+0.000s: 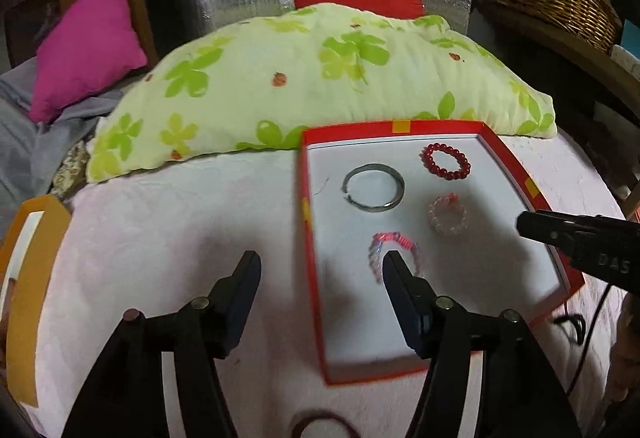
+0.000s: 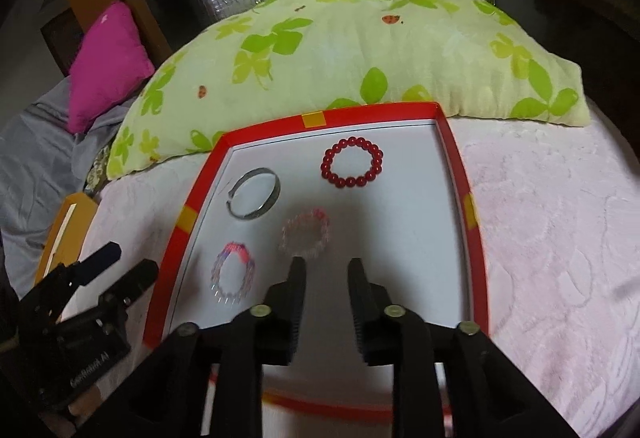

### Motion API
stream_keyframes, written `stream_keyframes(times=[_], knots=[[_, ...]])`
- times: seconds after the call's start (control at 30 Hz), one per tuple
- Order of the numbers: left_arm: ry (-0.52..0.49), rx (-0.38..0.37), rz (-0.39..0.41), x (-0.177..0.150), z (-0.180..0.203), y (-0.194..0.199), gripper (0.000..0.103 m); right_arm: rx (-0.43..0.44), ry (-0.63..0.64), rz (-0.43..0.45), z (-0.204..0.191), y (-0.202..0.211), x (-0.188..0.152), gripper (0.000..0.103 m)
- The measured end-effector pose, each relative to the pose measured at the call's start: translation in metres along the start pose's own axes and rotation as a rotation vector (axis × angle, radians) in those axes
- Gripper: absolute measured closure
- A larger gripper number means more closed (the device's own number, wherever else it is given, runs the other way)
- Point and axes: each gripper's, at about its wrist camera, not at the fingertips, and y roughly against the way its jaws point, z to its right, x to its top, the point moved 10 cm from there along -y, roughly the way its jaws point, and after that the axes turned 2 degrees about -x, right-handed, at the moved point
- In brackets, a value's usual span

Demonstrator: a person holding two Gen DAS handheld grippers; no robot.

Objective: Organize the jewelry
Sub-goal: 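Withdraw both open tools from the tray toward the purple and white bracelets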

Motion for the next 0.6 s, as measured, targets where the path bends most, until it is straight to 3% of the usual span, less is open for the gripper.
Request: stream_keyframes(times=[0.27,0.6], knots=[[-0.021,0.017,0.000,-0.033,-0.007,0.028,0.038,0.036,0.013,0.020,-0.003,0.043,-0.035,0.073],[0.062,0.052,-0.005,-0.083,-0.042,0.065,0.038,0.079,0.026,0.003,-0.007,0.078,-0.094,0.073]])
